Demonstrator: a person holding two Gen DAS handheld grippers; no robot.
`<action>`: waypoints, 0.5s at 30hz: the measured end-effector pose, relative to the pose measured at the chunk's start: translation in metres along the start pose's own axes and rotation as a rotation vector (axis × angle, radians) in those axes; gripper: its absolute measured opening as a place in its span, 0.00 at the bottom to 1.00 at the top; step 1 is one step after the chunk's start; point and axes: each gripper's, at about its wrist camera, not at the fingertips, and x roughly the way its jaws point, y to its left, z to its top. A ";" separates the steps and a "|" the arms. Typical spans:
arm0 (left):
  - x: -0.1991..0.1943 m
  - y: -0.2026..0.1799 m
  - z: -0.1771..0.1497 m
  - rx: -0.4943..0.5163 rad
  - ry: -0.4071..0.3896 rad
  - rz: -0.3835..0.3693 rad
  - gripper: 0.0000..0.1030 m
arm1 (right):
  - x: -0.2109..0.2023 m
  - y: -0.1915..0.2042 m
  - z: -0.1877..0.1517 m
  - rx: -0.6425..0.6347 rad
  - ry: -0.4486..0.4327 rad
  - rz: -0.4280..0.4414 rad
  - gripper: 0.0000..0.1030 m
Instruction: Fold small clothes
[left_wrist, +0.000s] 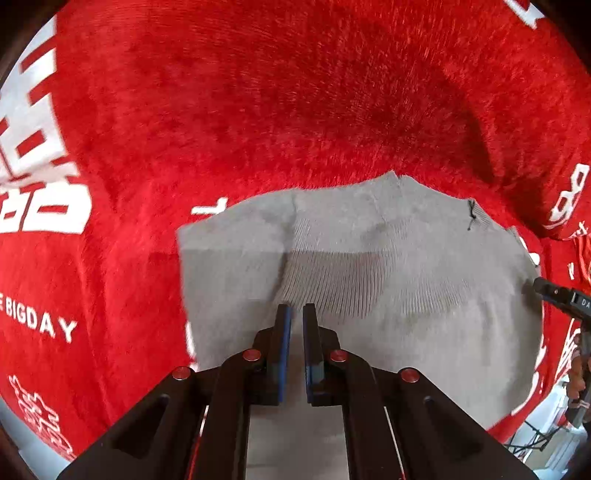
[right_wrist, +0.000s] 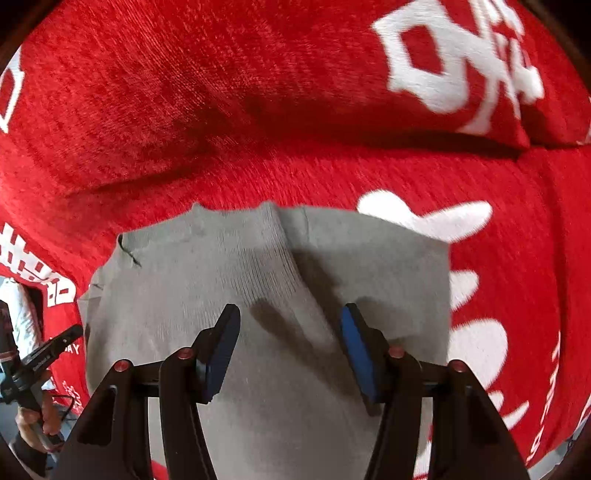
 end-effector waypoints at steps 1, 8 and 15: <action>0.002 0.000 0.003 -0.001 -0.002 -0.001 0.07 | 0.003 -0.002 0.001 0.002 0.015 -0.007 0.38; -0.009 0.002 0.006 0.003 -0.099 0.085 0.98 | -0.008 0.019 0.004 -0.148 -0.073 -0.039 0.06; 0.005 0.010 0.013 -0.020 -0.043 0.089 0.98 | 0.006 -0.008 0.011 0.027 -0.020 -0.137 0.22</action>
